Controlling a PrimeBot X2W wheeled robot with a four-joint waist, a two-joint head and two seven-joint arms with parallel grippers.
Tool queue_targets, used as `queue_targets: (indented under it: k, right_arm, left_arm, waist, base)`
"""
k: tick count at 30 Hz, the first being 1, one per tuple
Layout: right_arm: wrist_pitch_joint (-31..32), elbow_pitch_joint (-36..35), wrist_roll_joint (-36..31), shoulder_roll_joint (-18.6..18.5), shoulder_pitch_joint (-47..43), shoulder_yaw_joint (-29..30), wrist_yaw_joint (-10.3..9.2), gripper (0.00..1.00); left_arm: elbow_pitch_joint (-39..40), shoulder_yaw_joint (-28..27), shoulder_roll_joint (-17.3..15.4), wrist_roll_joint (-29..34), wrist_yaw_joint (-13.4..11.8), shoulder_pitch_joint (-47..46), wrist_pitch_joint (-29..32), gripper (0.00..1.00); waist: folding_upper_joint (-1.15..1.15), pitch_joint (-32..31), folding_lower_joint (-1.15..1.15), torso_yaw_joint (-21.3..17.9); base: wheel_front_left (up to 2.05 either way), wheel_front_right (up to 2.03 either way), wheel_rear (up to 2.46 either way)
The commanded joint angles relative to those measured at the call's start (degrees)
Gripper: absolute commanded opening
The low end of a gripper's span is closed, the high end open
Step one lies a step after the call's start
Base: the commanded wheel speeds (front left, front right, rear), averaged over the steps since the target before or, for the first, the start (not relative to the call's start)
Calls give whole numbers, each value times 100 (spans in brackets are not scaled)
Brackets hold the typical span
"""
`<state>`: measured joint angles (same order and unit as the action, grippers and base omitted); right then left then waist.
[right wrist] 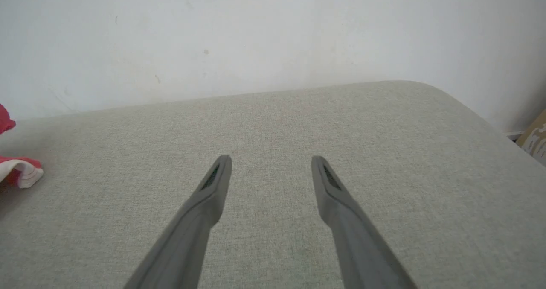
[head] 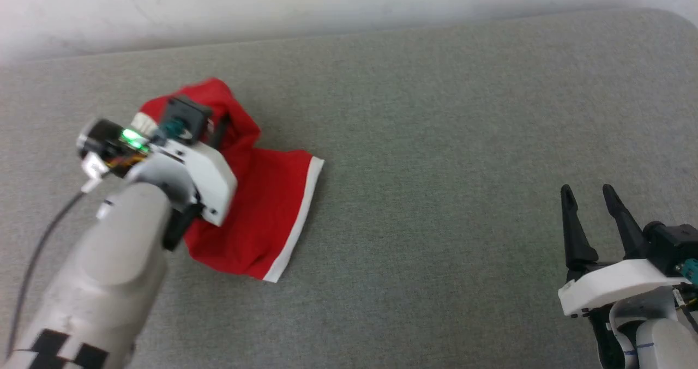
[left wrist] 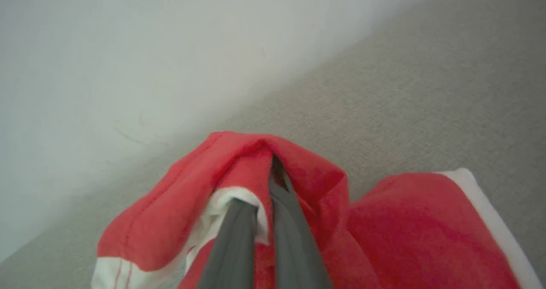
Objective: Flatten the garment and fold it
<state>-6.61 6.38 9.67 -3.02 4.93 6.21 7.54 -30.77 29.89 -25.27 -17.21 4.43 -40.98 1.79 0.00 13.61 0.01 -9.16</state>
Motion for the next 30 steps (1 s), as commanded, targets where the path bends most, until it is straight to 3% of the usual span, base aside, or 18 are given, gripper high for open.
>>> queue_targets:
  k: [1, 7, 15, 22, 30]
  right_arm:
    - [-35, 29, 35, 14, 89, 6, -5, 100]
    - [-1, 70, -17, 14, 97, 7, -5, 100]
    - [188, -133, -237, 14, -60, 126, -5, 100]
    - [575, -404, -366, -81, -239, -57, -5, 100]
    - [1328, -495, -21, -692, 33, -884, -5, 100]
  left_arm:
    - [-254, 164, 161, 33, 105, -64, -40, 100]
    - [-1200, 647, 512, -2, 261, -161, -336, 100]
    - [-1295, 317, 698, -319, 111, -183, -1415, 100]
    - [119, -273, 519, -558, -442, 578, -1665, 100]
    - [2379, -1006, 631, -570, -1239, 2545, -1677, 100]
  waist:
    - [0, 208, -1, -191]
    - [0, 123, -1, -4]
    - [0, -312, -1, 565]
    - [0, -634, -1, 1270]
    - [0, -593, -1, 2051]
  base:
    - [0, 0, 0]
    - [0, 0, 0]
    - [0, 0, 0]
    - [0, 0, 0]
    - [0, 0, 0]
